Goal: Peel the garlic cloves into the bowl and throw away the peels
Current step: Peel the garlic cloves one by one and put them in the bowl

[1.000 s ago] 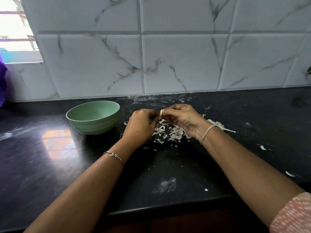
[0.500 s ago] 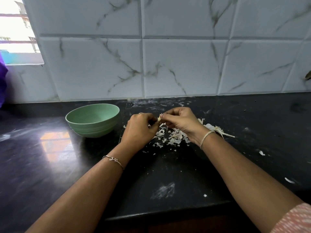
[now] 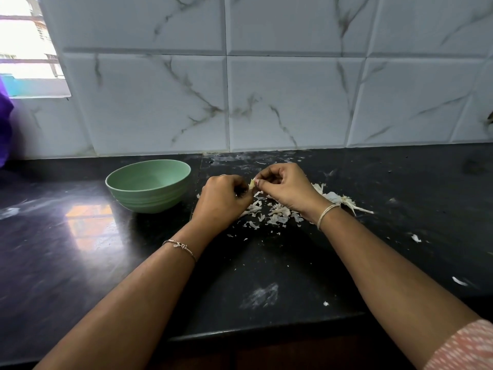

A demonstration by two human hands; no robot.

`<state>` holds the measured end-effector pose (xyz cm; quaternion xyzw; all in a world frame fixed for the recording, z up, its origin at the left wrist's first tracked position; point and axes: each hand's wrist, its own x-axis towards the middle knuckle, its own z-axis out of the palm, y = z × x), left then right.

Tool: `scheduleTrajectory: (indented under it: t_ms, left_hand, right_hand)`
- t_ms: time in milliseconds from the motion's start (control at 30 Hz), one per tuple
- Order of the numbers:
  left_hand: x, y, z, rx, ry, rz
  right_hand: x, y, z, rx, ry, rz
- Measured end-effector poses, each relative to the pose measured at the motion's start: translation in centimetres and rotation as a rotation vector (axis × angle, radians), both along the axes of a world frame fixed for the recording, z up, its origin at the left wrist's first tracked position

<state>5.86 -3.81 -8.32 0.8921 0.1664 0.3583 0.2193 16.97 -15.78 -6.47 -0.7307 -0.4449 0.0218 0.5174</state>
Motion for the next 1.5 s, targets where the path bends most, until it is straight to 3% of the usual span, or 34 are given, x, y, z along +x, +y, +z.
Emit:
scheduleTrajectory:
  t_ms: [167,333,600,800,867,1000,1100,1300,1500]
  left_hand:
    - [-0.1,-0.1,0.0,0.004,0.014,-0.017]
    - [0.0,-0.1,0.1,-0.013,0.020,-0.030]
    - [0.1,-0.4,0.3,-0.193,-0.010,-0.127]
    - [0.3,-0.1,0.0,-0.292,-0.029,-0.143]
    - [0.3,0.0,-0.1,-0.303,-0.028,-0.144]
    - [0.2,0.0,-0.1,-0.321,-0.028,-0.157]
    - [0.2,-0.2,0.0,-0.346,-0.015,-0.183]
    - [0.1,-0.4,0.4,-0.401,-0.035,-0.155]
    - [0.1,-0.2,0.4,-0.440,-0.079,-0.125]
  right_hand:
    - [-0.1,0.3,-0.1,-0.036,-0.137,-0.066]
    - [-0.1,0.4,-0.2,-0.027,-0.138,-0.092]
    - [0.9,-0.2,-0.3,-0.136,-0.226,-0.176]
    - [0.5,-0.8,0.7,0.106,0.066,0.021]
    - [0.4,-0.8,0.7,0.161,-0.034,0.039]
    - [0.5,-0.6,0.2,0.076,-0.369,-0.071]
    - [0.4,-0.6,0.1,0.062,-0.448,-0.112]
    - [0.4,-0.6,0.1,0.008,-0.443,-0.096]
    - [-0.3,-0.8,0.5,-0.152,-0.277,0.067]
